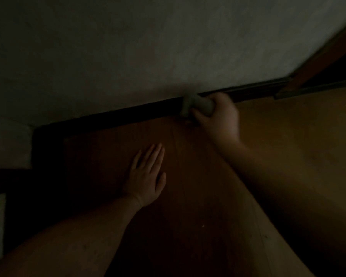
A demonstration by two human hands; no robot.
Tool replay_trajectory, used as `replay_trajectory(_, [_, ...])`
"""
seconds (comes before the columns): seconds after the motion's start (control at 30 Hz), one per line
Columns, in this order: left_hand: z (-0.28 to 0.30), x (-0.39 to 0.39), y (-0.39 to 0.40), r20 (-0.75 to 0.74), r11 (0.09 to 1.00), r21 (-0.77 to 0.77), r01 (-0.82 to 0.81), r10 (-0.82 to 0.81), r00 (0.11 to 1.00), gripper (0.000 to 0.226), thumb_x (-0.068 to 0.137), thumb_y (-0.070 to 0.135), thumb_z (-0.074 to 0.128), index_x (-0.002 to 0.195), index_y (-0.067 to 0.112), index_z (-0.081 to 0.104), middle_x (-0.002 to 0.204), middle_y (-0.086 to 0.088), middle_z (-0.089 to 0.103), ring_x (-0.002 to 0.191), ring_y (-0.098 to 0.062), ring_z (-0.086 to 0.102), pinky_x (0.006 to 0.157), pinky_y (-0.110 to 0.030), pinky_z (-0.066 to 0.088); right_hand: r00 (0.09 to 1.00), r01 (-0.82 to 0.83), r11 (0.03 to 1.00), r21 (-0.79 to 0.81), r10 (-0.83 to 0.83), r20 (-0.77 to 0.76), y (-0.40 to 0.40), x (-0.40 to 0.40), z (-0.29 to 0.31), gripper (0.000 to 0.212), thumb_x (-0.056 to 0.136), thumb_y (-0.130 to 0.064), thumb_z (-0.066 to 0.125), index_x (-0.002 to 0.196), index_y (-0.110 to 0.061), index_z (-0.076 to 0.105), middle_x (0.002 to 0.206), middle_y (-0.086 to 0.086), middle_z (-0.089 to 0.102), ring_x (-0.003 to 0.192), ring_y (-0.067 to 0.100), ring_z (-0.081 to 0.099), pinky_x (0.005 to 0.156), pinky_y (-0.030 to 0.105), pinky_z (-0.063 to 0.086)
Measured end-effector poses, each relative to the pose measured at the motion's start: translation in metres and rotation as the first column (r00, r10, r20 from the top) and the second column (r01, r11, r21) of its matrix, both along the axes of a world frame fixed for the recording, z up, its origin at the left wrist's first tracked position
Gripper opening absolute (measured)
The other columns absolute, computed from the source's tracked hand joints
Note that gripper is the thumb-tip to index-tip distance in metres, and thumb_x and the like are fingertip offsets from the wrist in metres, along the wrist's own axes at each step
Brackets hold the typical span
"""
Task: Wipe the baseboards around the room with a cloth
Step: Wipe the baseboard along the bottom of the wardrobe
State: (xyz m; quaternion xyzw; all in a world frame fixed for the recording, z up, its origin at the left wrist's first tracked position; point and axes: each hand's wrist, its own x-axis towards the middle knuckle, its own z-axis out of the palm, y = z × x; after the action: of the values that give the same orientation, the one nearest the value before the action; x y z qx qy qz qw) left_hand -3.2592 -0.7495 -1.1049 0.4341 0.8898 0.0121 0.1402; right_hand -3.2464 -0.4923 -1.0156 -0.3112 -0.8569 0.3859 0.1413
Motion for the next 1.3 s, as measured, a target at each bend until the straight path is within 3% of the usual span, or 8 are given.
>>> replay_trajectory(0.2, [0.0,0.001,0.0,-0.037,0.999,0.038,0.019,-0.017,0.999,0.061,0.094,0.041,0.035,0.144,0.006,0.041,0.158,-0.013,0.03,0.143,-0.029,0.033,0.115,-0.052,0.022,0.994,-0.054,0.974,-0.222,0.032,-0.104,-0.091,-0.044,-0.001,0.029,0.079,-0.028,0.077,0.097,-0.011,0.063,0.099,0.009,0.061,0.095,0.025,0.059,0.077,0.036,0.048])
replay_trajectory(0.27, [-0.002,0.0,-0.001,-0.037,0.999,0.035,0.022,-0.02,0.999,0.066,0.094,0.041,0.034,0.151,0.008,0.033,0.162,-0.011,0.024,0.148,-0.027,0.025,0.118,-0.052,0.02,0.997,-0.029,0.976,-0.217,0.013,-0.076,-0.079,-0.044,0.0,0.033,0.08,-0.029,0.077,0.102,-0.009,0.063,0.103,0.011,0.063,0.098,0.026,0.06,0.08,0.037,0.049])
replay_trajectory(0.37, [-0.003,0.0,-0.001,-0.015,0.999,0.04,0.013,-0.012,1.0,0.072,0.095,0.044,0.032,0.158,0.014,0.016,0.167,-0.005,0.011,0.152,-0.022,0.016,0.119,-0.052,0.019,0.998,0.044,0.983,-0.176,-0.051,-0.037,-0.026,-0.028,0.002,0.036,0.08,-0.026,0.078,0.107,-0.007,0.066,0.108,0.013,0.068,0.1,0.027,0.064,0.081,0.03,0.047])
replay_trajectory(0.67, [0.003,0.001,0.001,-0.029,1.0,0.008,0.013,-0.013,0.999,0.072,0.097,0.047,0.028,0.158,0.011,0.017,0.167,-0.006,0.011,0.152,-0.024,0.015,0.118,-0.055,0.023,0.938,0.314,0.942,0.117,-0.326,0.115,0.167,0.054,0.016,0.041,0.082,-0.035,0.075,0.112,-0.01,0.061,0.109,0.009,0.066,0.091,0.015,0.057,0.072,0.03,0.042])
replay_trajectory(1.0, [0.004,0.0,0.002,-0.045,1.0,-0.027,0.013,-0.014,0.999,0.072,0.097,0.048,0.026,0.158,0.011,0.017,0.167,-0.006,0.01,0.153,-0.023,0.013,0.12,-0.052,0.019,0.927,0.346,0.919,0.191,-0.366,0.078,0.185,0.063,0.007,0.043,0.086,-0.035,0.071,0.113,-0.005,0.059,0.114,0.014,0.064,0.103,0.028,0.06,0.075,0.033,0.044])
replay_trajectory(1.17, [0.006,0.001,0.002,-0.03,1.0,-0.016,0.02,-0.021,0.999,0.072,0.099,0.05,0.023,0.158,0.012,0.013,0.167,-0.006,0.007,0.153,-0.022,0.011,0.121,-0.05,0.014,0.935,0.217,0.951,0.221,-0.268,0.234,0.194,0.065,0.026,0.039,0.089,-0.024,0.069,0.122,-0.007,0.056,0.123,0.015,0.06,0.11,0.031,0.058,0.085,0.038,0.049])
replay_trajectory(1.23, [0.008,-0.002,0.002,-0.003,1.0,-0.008,0.01,-0.011,1.0,0.071,0.1,0.051,0.019,0.159,0.012,0.012,0.167,-0.005,0.007,0.153,-0.021,0.011,0.122,-0.049,0.014,0.926,0.026,0.951,0.307,-0.138,0.35,0.183,0.064,0.048,0.033,0.086,-0.013,0.07,0.117,-0.007,0.06,0.111,0.013,0.063,0.1,0.028,0.063,0.083,0.039,0.053])
replay_trajectory(1.3, [0.008,-0.002,-0.001,0.02,1.0,-0.008,0.019,-0.019,1.0,0.07,0.101,0.053,0.012,0.159,0.014,0.01,0.167,-0.004,0.006,0.153,-0.02,0.009,0.123,-0.047,0.01,0.904,-0.273,0.92,0.281,0.145,0.403,0.152,0.077,0.073,0.024,0.08,-0.01,0.078,0.1,-0.013,0.065,0.086,-0.004,0.06,0.075,0.007,0.059,0.064,0.023,0.049])
